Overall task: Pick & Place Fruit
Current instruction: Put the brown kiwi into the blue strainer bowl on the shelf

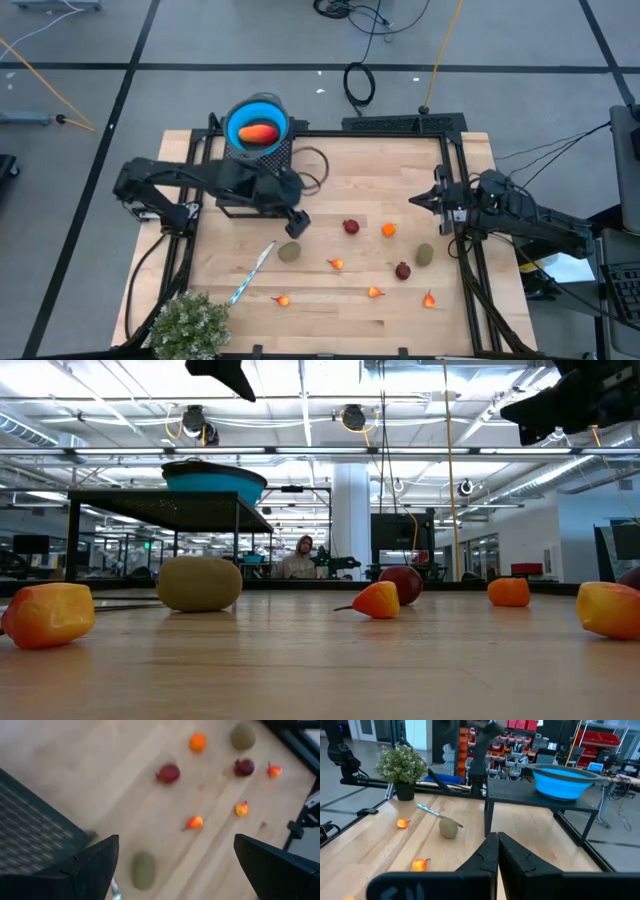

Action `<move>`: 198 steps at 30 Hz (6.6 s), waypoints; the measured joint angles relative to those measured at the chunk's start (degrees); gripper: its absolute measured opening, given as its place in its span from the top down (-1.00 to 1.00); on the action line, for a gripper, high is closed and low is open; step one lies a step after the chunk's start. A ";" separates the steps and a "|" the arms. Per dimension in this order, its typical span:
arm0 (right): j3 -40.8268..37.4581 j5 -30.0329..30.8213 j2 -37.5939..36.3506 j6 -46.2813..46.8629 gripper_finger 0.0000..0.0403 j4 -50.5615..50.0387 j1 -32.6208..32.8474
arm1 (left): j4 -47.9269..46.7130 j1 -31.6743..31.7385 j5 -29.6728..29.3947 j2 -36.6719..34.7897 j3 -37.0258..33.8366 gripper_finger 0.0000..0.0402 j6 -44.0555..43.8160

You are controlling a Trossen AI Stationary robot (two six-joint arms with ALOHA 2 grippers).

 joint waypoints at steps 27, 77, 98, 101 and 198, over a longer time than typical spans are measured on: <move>-5.15 -3.08 -4.21 1.02 1.00 3.11 0.00 | -9.20 -8.92 6.19 15.63 -0.02 -0.95 -21.48; -5.15 -2.90 -4.21 1.10 1.00 3.08 0.00 | 2.44 -9.29 3.10 22.38 -14.47 -0.63 -8.15; -5.15 -2.91 -4.21 1.10 1.00 3.08 0.00 | 2.89 -9.31 2.09 22.38 -14.47 0.14 -12.69; -5.15 -2.91 -4.21 1.10 1.00 3.11 0.00 | 2.85 -9.33 2.09 22.38 -14.47 0.12 -12.67; -5.15 -2.82 -4.19 1.06 1.00 3.50 0.07 | 8.01 3.42 -8.48 -6.60 -14.21 0.12 -10.48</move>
